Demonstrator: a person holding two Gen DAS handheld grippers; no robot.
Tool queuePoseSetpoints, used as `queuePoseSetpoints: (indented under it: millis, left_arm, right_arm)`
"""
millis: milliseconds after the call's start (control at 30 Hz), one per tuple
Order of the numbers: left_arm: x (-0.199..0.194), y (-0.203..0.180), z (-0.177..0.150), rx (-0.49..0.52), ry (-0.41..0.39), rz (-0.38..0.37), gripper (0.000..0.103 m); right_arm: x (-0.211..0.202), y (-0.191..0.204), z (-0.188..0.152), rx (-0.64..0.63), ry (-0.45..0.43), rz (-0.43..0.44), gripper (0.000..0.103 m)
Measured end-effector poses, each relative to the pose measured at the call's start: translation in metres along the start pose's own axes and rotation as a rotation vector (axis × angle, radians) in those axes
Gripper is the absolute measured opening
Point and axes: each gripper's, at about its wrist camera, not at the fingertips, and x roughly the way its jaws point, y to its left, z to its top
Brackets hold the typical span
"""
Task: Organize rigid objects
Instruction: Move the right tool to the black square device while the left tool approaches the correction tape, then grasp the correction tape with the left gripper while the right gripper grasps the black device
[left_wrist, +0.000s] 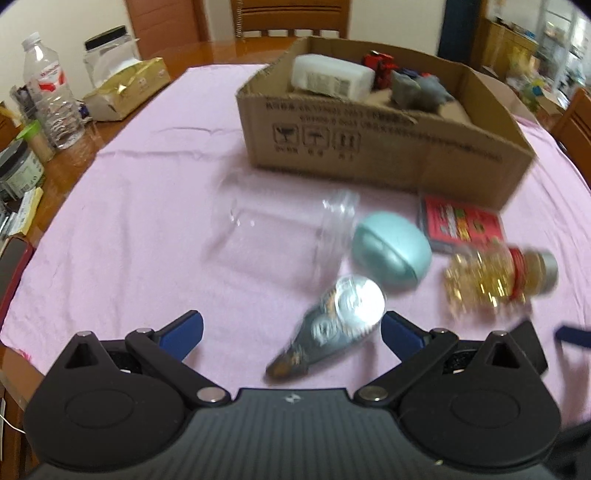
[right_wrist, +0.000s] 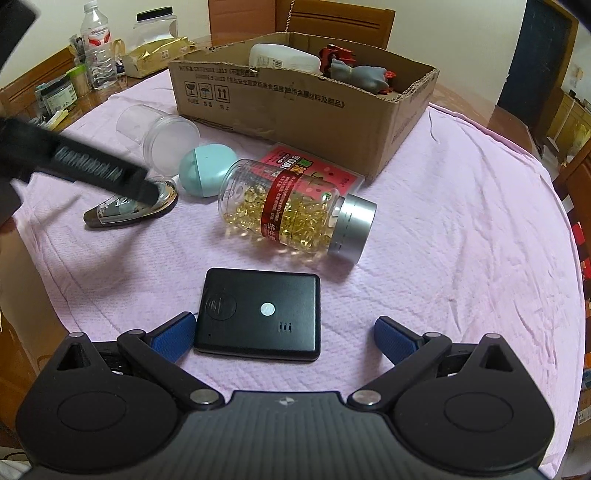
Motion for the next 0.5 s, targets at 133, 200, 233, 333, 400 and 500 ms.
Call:
queuePoseSetpoints:
  millis: [133, 200, 233, 333, 400, 500]
  left_arm:
    - [0.000, 0.003, -0.014, 0.052, 0.027, 0.022, 0.102]
    - [0.002, 0.010, -0.018, 0.049, 0.044, 0.049, 0.102]
    - [0.002, 0.016, -0.019, 0.032, 0.042, 0.050, 0.102]
    - [0.003, 0.032, -0.018, -0.003, 0.040, 0.085, 0.102]
    - [0.006, 0.042, -0.017, -0.023, 0.034, 0.108, 0.103]
    - [0.007, 0.048, -0.012, -0.042, 0.033, 0.145, 0.102]
  right_arm:
    - [0.000, 0.000, 0.000, -0.005, 0.003, 0.004, 0.103]
    - [0.000, -0.001, 0.000, -0.007, 0.001, 0.005, 0.103]
    - [0.000, -0.001, 0.000, -0.009, 0.001, 0.006, 0.103]
    - [-0.001, -0.001, -0.001, -0.012, -0.001, 0.009, 0.103]
    - [-0.002, -0.001, -0.001, -0.010, -0.004, 0.007, 0.103]
    - [-0.002, 0.000, -0.002, -0.006, -0.008, 0.005, 0.103]
